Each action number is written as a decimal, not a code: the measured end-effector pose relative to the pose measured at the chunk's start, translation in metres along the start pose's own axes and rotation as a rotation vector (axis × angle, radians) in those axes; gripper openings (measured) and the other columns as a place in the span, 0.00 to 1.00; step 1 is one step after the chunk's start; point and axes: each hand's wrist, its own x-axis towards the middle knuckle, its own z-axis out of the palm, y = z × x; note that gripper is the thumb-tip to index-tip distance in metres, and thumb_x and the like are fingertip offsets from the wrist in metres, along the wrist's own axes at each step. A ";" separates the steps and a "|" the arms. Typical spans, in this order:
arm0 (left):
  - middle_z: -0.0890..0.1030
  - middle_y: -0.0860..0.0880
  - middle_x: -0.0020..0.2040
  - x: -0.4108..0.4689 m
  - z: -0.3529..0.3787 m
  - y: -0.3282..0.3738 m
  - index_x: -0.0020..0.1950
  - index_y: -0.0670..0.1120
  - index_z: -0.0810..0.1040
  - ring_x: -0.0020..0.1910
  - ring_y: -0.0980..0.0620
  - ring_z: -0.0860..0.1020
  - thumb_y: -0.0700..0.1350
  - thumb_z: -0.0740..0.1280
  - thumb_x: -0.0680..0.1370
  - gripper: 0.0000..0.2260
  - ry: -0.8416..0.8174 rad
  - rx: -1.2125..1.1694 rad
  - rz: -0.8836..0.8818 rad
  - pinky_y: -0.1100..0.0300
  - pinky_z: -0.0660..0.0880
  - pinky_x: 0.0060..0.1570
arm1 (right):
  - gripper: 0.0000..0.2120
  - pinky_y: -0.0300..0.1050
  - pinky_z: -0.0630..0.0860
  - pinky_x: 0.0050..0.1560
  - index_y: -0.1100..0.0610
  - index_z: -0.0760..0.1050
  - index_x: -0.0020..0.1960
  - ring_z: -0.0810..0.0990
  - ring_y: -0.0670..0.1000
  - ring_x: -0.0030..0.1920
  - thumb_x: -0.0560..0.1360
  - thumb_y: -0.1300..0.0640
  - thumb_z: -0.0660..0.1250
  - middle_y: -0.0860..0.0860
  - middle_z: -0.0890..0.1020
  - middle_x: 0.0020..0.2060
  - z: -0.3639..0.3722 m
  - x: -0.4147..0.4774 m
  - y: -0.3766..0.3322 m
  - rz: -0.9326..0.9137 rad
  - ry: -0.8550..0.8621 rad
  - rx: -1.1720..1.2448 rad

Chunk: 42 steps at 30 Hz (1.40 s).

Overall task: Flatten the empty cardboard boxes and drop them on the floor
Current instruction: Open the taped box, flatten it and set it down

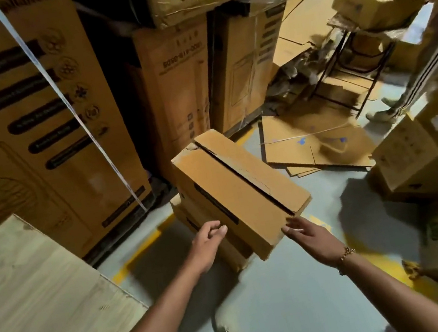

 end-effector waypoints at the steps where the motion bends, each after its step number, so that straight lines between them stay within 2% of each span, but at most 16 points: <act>1: 0.78 0.46 0.63 0.015 0.005 0.005 0.66 0.51 0.74 0.59 0.52 0.76 0.54 0.63 0.81 0.15 -0.002 -0.026 -0.028 0.61 0.69 0.51 | 0.34 0.41 0.70 0.60 0.50 0.69 0.72 0.75 0.46 0.60 0.73 0.31 0.57 0.46 0.77 0.64 -0.007 0.016 0.002 0.013 -0.023 0.002; 4: 0.77 0.49 0.62 0.056 0.015 0.019 0.67 0.51 0.74 0.61 0.51 0.77 0.54 0.64 0.81 0.16 -0.038 -0.056 -0.094 0.61 0.71 0.51 | 0.27 0.40 0.69 0.59 0.50 0.68 0.72 0.75 0.45 0.60 0.78 0.38 0.59 0.47 0.76 0.67 -0.026 0.066 0.009 0.032 -0.077 -0.015; 6: 0.77 0.50 0.60 0.077 0.018 0.029 0.67 0.50 0.74 0.61 0.51 0.76 0.53 0.65 0.81 0.16 -0.038 -0.077 -0.129 0.61 0.71 0.53 | 0.26 0.40 0.68 0.59 0.50 0.68 0.72 0.74 0.45 0.59 0.79 0.38 0.60 0.47 0.76 0.67 -0.037 0.096 0.010 0.044 -0.106 -0.019; 9: 0.77 0.49 0.61 0.105 0.028 0.035 0.67 0.49 0.74 0.61 0.51 0.77 0.52 0.65 0.81 0.16 0.004 -0.109 -0.187 0.60 0.71 0.57 | 0.26 0.42 0.69 0.60 0.51 0.69 0.71 0.76 0.48 0.60 0.79 0.38 0.60 0.48 0.76 0.67 -0.052 0.141 0.013 0.050 -0.143 -0.040; 12: 0.78 0.49 0.59 0.129 0.042 0.031 0.66 0.48 0.74 0.59 0.51 0.77 0.51 0.65 0.81 0.15 0.068 -0.126 -0.247 0.60 0.71 0.55 | 0.27 0.42 0.69 0.59 0.53 0.69 0.71 0.75 0.50 0.63 0.79 0.38 0.59 0.49 0.75 0.68 -0.067 0.191 0.021 0.042 -0.212 -0.092; 16: 0.77 0.47 0.59 0.154 0.071 0.022 0.67 0.45 0.74 0.56 0.52 0.75 0.49 0.65 0.82 0.16 0.179 -0.167 -0.343 0.63 0.68 0.52 | 0.28 0.48 0.69 0.66 0.53 0.69 0.72 0.74 0.53 0.66 0.79 0.38 0.60 0.51 0.74 0.69 -0.081 0.257 0.041 0.029 -0.288 -0.159; 19: 0.77 0.45 0.65 0.172 0.099 0.008 0.68 0.46 0.73 0.60 0.49 0.76 0.53 0.65 0.80 0.19 0.222 -0.178 -0.452 0.57 0.72 0.60 | 0.28 0.50 0.67 0.69 0.54 0.68 0.73 0.70 0.55 0.70 0.79 0.40 0.63 0.53 0.71 0.72 -0.087 0.304 0.059 0.022 -0.312 -0.159; 22: 0.72 0.48 0.71 0.191 0.130 -0.011 0.73 0.51 0.66 0.66 0.47 0.73 0.61 0.63 0.79 0.26 0.250 -0.149 -0.568 0.51 0.71 0.64 | 0.31 0.49 0.66 0.67 0.59 0.63 0.76 0.68 0.59 0.71 0.78 0.48 0.67 0.58 0.66 0.73 -0.088 0.353 0.078 -0.009 -0.316 -0.188; 25: 0.64 0.49 0.77 0.203 0.153 -0.017 0.80 0.51 0.57 0.73 0.46 0.67 0.66 0.62 0.77 0.36 0.293 -0.197 -0.655 0.51 0.66 0.68 | 0.30 0.50 0.69 0.62 0.64 0.62 0.73 0.72 0.63 0.67 0.77 0.54 0.69 0.62 0.73 0.63 -0.082 0.387 0.097 0.033 -0.348 -0.187; 27: 0.64 0.50 0.77 0.215 0.170 -0.031 0.80 0.53 0.56 0.74 0.45 0.66 0.72 0.62 0.73 0.42 0.309 -0.278 -0.705 0.50 0.65 0.70 | 0.32 0.51 0.70 0.58 0.64 0.60 0.74 0.74 0.64 0.64 0.77 0.53 0.69 0.63 0.75 0.58 -0.076 0.403 0.110 0.073 -0.414 -0.172; 29: 0.67 0.53 0.76 0.226 0.193 -0.065 0.78 0.57 0.59 0.72 0.48 0.69 0.79 0.62 0.65 0.47 0.330 -0.366 -0.733 0.47 0.67 0.70 | 0.37 0.48 0.70 0.56 0.59 0.57 0.76 0.76 0.61 0.61 0.75 0.47 0.71 0.56 0.77 0.54 -0.069 0.414 0.126 0.133 -0.448 -0.108; 31: 0.67 0.55 0.76 0.233 0.208 -0.078 0.77 0.61 0.59 0.72 0.51 0.69 0.81 0.63 0.61 0.48 0.352 -0.405 -0.733 0.45 0.69 0.69 | 0.33 0.47 0.71 0.55 0.56 0.64 0.72 0.78 0.57 0.59 0.74 0.46 0.72 0.50 0.80 0.53 -0.066 0.418 0.135 0.133 -0.476 -0.033; 35: 0.62 0.52 0.78 0.222 0.205 -0.018 0.80 0.56 0.55 0.76 0.45 0.63 0.74 0.63 0.70 0.43 0.477 -0.408 -0.712 0.48 0.65 0.71 | 0.24 0.49 0.75 0.62 0.48 0.71 0.68 0.81 0.48 0.60 0.74 0.48 0.72 0.45 0.83 0.58 -0.073 0.414 0.134 0.055 -0.539 0.143; 38: 0.66 0.51 0.76 0.205 0.200 0.003 0.79 0.55 0.57 0.75 0.47 0.65 0.68 0.65 0.73 0.39 0.591 -0.481 -0.644 0.55 0.65 0.64 | 0.22 0.51 0.76 0.61 0.47 0.73 0.66 0.82 0.48 0.58 0.74 0.46 0.73 0.45 0.83 0.57 -0.085 0.397 0.112 0.021 -0.530 0.212; 40: 0.65 0.51 0.77 0.189 0.189 0.015 0.79 0.55 0.58 0.75 0.47 0.64 0.68 0.66 0.73 0.39 0.647 -0.475 -0.612 0.55 0.65 0.65 | 0.23 0.55 0.77 0.62 0.47 0.74 0.65 0.83 0.49 0.56 0.72 0.43 0.74 0.46 0.84 0.56 -0.093 0.378 0.093 0.015 -0.518 0.235; 42: 0.61 0.50 0.79 0.169 0.173 0.025 0.79 0.55 0.57 0.76 0.46 0.63 0.73 0.65 0.70 0.44 0.674 -0.461 -0.590 0.51 0.65 0.69 | 0.29 0.58 0.78 0.60 0.47 0.74 0.66 0.84 0.50 0.55 0.69 0.38 0.74 0.46 0.84 0.57 -0.097 0.356 0.074 -0.009 -0.516 0.247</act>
